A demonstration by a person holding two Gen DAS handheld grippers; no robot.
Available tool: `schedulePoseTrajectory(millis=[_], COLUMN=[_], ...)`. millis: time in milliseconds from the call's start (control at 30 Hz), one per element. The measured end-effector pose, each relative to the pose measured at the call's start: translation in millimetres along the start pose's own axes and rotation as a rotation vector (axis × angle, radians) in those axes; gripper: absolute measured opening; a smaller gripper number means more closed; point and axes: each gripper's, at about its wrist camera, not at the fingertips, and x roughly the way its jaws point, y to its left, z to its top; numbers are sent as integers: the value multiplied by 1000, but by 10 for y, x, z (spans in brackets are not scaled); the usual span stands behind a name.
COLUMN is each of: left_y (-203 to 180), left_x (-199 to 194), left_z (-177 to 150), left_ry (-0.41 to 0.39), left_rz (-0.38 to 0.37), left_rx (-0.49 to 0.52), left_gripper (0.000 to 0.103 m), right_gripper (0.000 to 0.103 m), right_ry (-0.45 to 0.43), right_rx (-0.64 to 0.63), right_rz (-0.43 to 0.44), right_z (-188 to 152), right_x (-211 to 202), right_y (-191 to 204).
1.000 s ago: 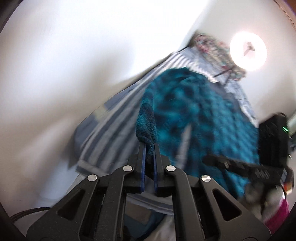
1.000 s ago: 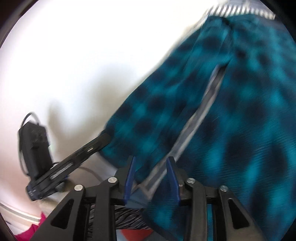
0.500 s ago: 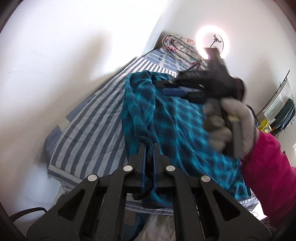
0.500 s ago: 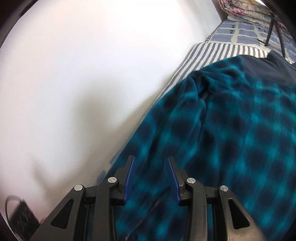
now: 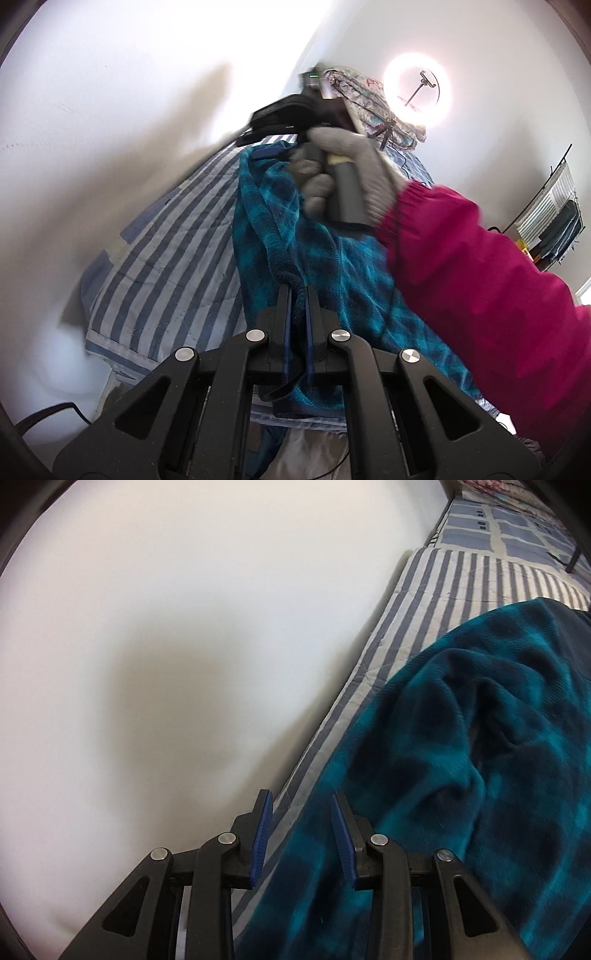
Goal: Fold large clothes
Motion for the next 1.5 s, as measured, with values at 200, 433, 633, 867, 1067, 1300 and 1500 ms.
schedulePoseTrajectory(millis=[200,433,633,867,1067,1300,1500], left_y=[-48,-253,-519,-830,-966,-1000,-695], left_x=[-7,-16,11,160,269,145,-131], left_z=[-23,-97,-231,-518,-704,-751,-630], left_ry=[-4,2,18,98,166,201,138], left_rz=[8,-15,-27,-55,-73,-146,-142], left_rx=[40,117,214,337,395,386,304], left_gripper=[4,3,3,3,3,38,39], right_gripper=[23,0,0,0,0,25,30], right_ry=[44,-45,-166,-230,-197,-145,-181], right_rx=[-5,1,66,189,269,285,134], right_rz=[-98,-40,22,14,-59,-127,-116], right_z=[63,169,86,-460,-926,-1219,-1446], right_x=[349,-106,-943,-1537,-1660,-1557,-2071], right_y=[47,2,-254,-898,-1625,-1882,-1604])
